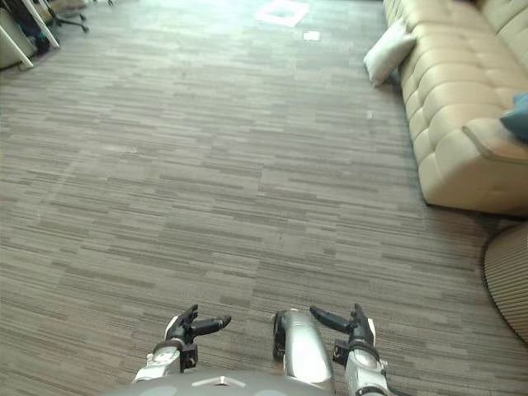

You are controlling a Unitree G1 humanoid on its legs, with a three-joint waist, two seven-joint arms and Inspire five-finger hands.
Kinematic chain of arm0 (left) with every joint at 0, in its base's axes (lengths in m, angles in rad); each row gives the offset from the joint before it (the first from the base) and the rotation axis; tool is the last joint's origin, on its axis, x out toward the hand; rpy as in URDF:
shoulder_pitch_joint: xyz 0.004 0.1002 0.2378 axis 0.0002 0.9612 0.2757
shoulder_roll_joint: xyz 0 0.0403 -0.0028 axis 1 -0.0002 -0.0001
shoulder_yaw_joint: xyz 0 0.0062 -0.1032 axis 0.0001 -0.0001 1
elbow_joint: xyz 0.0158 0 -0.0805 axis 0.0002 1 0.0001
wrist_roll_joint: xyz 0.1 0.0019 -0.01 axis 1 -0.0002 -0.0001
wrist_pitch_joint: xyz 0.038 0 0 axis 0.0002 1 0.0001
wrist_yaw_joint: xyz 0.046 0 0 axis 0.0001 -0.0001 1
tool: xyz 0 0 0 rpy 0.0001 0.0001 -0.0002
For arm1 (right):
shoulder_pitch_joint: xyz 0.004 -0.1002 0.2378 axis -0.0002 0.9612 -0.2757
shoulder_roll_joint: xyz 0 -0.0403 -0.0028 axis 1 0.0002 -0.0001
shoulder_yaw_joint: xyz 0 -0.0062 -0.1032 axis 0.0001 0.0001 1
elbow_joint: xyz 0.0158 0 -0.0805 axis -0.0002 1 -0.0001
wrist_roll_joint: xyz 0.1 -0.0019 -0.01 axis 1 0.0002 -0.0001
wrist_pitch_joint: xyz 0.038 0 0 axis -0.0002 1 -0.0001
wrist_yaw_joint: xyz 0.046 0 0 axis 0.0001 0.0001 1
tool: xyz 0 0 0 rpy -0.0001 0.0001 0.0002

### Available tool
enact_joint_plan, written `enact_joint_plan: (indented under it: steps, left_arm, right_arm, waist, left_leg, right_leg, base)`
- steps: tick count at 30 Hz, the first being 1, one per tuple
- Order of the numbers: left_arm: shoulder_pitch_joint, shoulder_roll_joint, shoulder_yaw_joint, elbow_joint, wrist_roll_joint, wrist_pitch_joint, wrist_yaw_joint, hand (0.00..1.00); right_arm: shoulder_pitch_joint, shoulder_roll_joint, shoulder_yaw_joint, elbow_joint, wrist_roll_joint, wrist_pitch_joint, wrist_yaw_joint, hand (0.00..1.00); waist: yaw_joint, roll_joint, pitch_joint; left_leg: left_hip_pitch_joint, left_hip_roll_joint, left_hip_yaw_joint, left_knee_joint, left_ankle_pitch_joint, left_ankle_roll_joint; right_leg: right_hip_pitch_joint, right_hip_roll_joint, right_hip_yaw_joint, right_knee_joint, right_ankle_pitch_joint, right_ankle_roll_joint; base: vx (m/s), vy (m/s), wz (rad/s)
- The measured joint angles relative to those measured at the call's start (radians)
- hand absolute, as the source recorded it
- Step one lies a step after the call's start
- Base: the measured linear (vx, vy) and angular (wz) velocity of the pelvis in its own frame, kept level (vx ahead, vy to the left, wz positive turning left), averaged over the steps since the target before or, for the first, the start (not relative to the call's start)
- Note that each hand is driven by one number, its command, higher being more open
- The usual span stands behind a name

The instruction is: Pick up cushions and gather them together orderly.

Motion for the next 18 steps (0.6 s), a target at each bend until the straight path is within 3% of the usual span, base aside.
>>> enact_joint_plan:
  steps: [1, 2, 3, 4, 5, 6, 8, 11, 13, 14, 15, 16, 18]
  left_arm:
    - [-0.001, -0.025, 0.015, -0.015, 0.000, 0.000, -0.001, 1.00]
    - [-0.001, -0.040, 0.038, -0.023, 0.000, 0.001, -0.006, 1.00]
    - [0.001, -0.045, 0.065, -0.046, 0.000, 0.004, -0.009, 1.00]
    - [0.002, -0.044, 0.077, -0.053, -0.001, 0.004, -0.008, 1.00]
    - [0.004, -0.037, 0.092, -0.080, -0.001, 0.001, -0.006, 1.00]
    - [0.006, -0.035, 0.110, -0.106, -0.003, -0.003, -0.008, 1.00]
    - [0.009, -0.030, 0.113, -0.132, -0.003, -0.020, -0.008, 1.00]
    - [0.007, -0.035, 0.117, -0.154, -0.004, -0.043, -0.015, 1.00]
    - [-0.004, -0.039, 0.117, -0.152, -0.004, -0.044, -0.015, 1.00]
    - [-0.006, -0.041, 0.115, -0.154, -0.009, -0.047, -0.016, 1.00]
    - [-0.008, -0.030, 0.116, -0.149, -0.012, -0.044, -0.013, 1.00]
    - [-0.025, -0.010, 0.113, -0.130, -0.011, -0.036, -0.013, 1.00]
    - [-0.037, 0.017, 0.110, -0.124, -0.011, -0.022, -0.011, 1.00]
  right_arm:
    - [0.018, -0.009, 0.001, -0.007, -0.001, 0.004, 0.010, 1.00]
    - [0.022, -0.022, 0.001, -0.011, -0.001, 0.006, 0.015, 1.00]
    - [0.019, -0.027, 0.004, -0.009, -0.001, 0.013, 0.007, 1.00]
    - [0.019, -0.025, 0.010, -0.008, 0.001, 0.014, 0.003, 1.00]
    - [0.033, -0.018, 0.026, -0.006, 0.002, 0.016, -0.001, 1.00]
    - [0.036, -0.011, 0.038, 0.001, 0.003, 0.018, -0.001, 1.00]
    - [0.032, -0.003, 0.039, 0.001, 0.009, 0.019, -0.002, 1.00]
    - [0.020, 0.003, 0.048, 0.000, 0.011, 0.021, -0.004, 1.00]
    - [0.010, 0.017, 0.048, 0.000, 0.011, 0.020, -0.006, 1.00]
    - [0.008, 0.025, 0.055, 0.004, 0.009, 0.020, -0.007, 1.00]
    - [0.006, 0.039, 0.071, 0.015, 0.009, 0.020, -0.008, 1.00]
    - [0.006, 0.069, 0.073, 0.016, 0.009, 0.020, -0.005, 1.00]
    - [0.007, 0.080, 0.070, 0.021, 0.006, 0.021, -0.003, 1.00]
  waist:
    - [-0.001, 0.032, -0.001]
    - [0.003, 0.058, -0.002]
    - [0.008, 0.072, 0.002]
    - [0.009, 0.069, 0.004]
    - [0.017, 0.048, 0.006]
    - [0.032, 0.029, 0.005]
    - [0.042, 0.021, 0.001]
    - [0.074, 0.013, 0.005]
    - [0.083, 0.009, 0.008]
    - [0.087, 0.007, 0.006]
    - [0.094, -0.007, -0.002]
    - [0.083, -0.046, -0.020]
    - [0.085, -0.078, -0.020]
  left_leg:
    - [-0.158, 0.075, -0.070, 0.340, 0.047, -0.061]
    - [-0.249, 0.114, -0.091, 0.541, 0.069, -0.094]
    - [-0.359, 0.157, -0.092, 0.782, 0.066, -0.100]
    - [-0.391, 0.166, -0.084, 0.837, 0.056, -0.095]
    - [-0.464, 0.176, -0.045, 0.884, 0.027, -0.052]
    - [-0.525, 0.184, 0.022, 0.847, -0.006, -0.001]
    - [-0.609, 0.187, 0.103, 0.707, -0.061, 0.039]
    - [-0.662, 0.125, 0.138, 0.338, -0.079, 0.049]
    - [-0.681, 0.079, 0.113, 0.120, -0.036, 0.054]
    - [-0.685, 0.063, 0.097, 0.043, 0.079, 0.073]
    - [-0.671, 0.052, 0.099, 0.062, 0.126, 0.099]
    - [-0.669, 0.035, 0.123, 0.099, 0.066, 0.119]
    - [-0.658, 0.022, 0.135, 0.238, -0.065, 0.146]
  right_leg:
    - [0.081, 0.043, -0.009, -0.073, -0.048, 0.009]
    - [0.110, 0.078, -0.012, -0.099, -0.049, 0.002]
    - [0.187, 0.116, -0.007, -0.150, -0.053, -0.010]
    - [0.224, 0.127, -0.001, -0.177, -0.056, -0.015]
    - [0.318, 0.140, 0.013, -0.249, -0.059, -0.019]
    - [0.382, 0.142, 0.035, -0.310, -0.058, -0.018]
    - [0.457, 0.144, 0.064, -0.387, -0.056, -0.014]
    - [0.559, 0.128, 0.141, -0.469, -0.060, 0.007]
    - [0.599, 0.112, 0.183, -0.482, -0.076, 0.037]
    - [0.626, 0.101, 0.229, -0.477, -0.092, 0.061]
    - [0.640, 0.087, 0.266, -0.467, -0.093, 0.065]
    - [0.619, 0.040, 0.287, -0.420, -0.085, 0.079]
    - [0.571, 0.002, 0.299, -0.217, -0.032, 0.129]
  base:
    - [0.43, -0.242, 0.23]
    - [0.54, -0.225, -0.21]
    - [0.38, -0.097, -0.32]
    - [0.48, -0.101, -0.40]
    - [0.47, -0.092, -0.39]
    - [0.45, -0.087, -0.45]
    - [0.46, -0.045, -0.48]
    - [0.59, 0.085, -0.71]
    - [0.59, 0.215, -0.79]
    - [0.63, 0.261, -0.94]
    - [0.67, 0.245, -0.90]
    - [0.81, 0.295, -0.55]
    - [0.79, 0.298, -0.17]
